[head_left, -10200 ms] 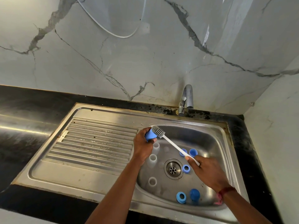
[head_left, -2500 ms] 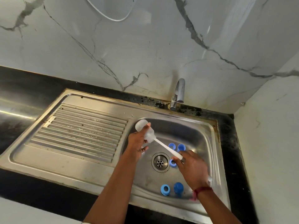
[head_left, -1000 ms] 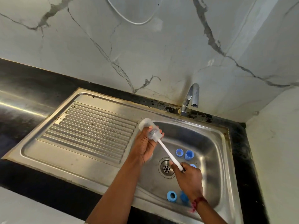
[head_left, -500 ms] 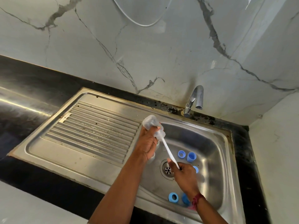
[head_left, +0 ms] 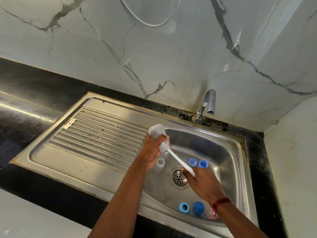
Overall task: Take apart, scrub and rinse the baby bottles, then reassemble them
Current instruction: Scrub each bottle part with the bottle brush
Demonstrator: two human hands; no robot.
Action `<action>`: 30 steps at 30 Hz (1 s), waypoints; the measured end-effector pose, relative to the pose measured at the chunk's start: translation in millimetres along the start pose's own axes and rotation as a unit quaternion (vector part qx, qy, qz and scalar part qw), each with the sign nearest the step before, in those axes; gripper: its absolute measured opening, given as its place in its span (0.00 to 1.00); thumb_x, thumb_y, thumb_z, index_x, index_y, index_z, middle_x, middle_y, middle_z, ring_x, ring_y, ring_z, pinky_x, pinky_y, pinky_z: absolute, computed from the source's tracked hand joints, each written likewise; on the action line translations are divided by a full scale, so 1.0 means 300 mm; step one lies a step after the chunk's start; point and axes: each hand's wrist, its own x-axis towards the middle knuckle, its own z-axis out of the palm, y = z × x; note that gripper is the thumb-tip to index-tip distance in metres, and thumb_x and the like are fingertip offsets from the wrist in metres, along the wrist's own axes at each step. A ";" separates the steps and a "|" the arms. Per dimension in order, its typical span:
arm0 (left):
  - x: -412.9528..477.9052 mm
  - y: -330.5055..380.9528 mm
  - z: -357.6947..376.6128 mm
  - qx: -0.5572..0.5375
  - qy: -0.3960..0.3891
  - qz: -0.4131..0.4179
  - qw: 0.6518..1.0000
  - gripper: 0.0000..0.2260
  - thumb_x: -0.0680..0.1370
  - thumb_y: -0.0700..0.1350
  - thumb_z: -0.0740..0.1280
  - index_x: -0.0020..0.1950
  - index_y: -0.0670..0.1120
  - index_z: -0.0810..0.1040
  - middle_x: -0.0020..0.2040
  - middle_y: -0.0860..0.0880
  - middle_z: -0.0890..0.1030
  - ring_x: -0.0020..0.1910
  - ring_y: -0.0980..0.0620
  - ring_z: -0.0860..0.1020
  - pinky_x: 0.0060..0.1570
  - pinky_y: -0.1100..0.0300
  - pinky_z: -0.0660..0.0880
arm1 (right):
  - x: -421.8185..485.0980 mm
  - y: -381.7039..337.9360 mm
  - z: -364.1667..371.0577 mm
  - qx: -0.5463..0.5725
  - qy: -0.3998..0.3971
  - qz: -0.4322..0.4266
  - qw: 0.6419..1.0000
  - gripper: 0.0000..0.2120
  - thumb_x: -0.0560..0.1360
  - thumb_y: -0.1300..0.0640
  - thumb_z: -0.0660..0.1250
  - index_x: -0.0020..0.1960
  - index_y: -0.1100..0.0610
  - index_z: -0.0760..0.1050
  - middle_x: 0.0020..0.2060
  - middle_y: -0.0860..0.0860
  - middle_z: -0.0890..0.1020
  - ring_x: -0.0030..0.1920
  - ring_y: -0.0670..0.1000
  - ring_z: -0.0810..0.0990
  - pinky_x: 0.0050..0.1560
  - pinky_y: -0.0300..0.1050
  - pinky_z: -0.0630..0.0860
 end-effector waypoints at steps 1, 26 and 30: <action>-0.004 0.000 0.005 -0.021 -0.005 -0.010 1.000 0.23 0.67 0.40 0.76 0.59 0.39 0.73 0.42 0.42 0.78 0.37 0.48 0.79 0.59 0.37 0.75 | 0.004 0.010 0.002 -0.021 0.012 -0.007 1.000 0.26 0.77 0.32 0.52 0.35 0.51 0.71 0.27 0.48 0.75 0.28 0.46 0.74 0.29 0.40 0.71; -0.003 -0.003 0.105 -0.161 -0.062 0.039 0.984 0.26 0.58 0.45 0.84 0.51 0.45 0.78 0.46 0.47 0.80 0.47 0.49 0.79 0.68 0.37 0.67 | -0.029 -0.112 0.154 0.379 0.093 0.074 0.918 0.26 0.77 0.46 0.65 0.28 0.57 0.60 0.22 0.45 0.63 0.25 0.44 0.61 0.28 0.34 0.61; 0.000 0.022 0.097 -0.067 -0.029 0.056 0.996 0.21 0.65 0.39 0.76 0.57 0.44 0.77 0.45 0.47 0.81 0.48 0.47 0.79 0.63 0.42 0.73 | -0.023 -0.121 0.142 0.385 0.061 0.073 0.918 0.27 0.77 0.40 0.63 0.31 0.57 0.59 0.25 0.49 0.61 0.27 0.46 0.59 0.28 0.35 0.59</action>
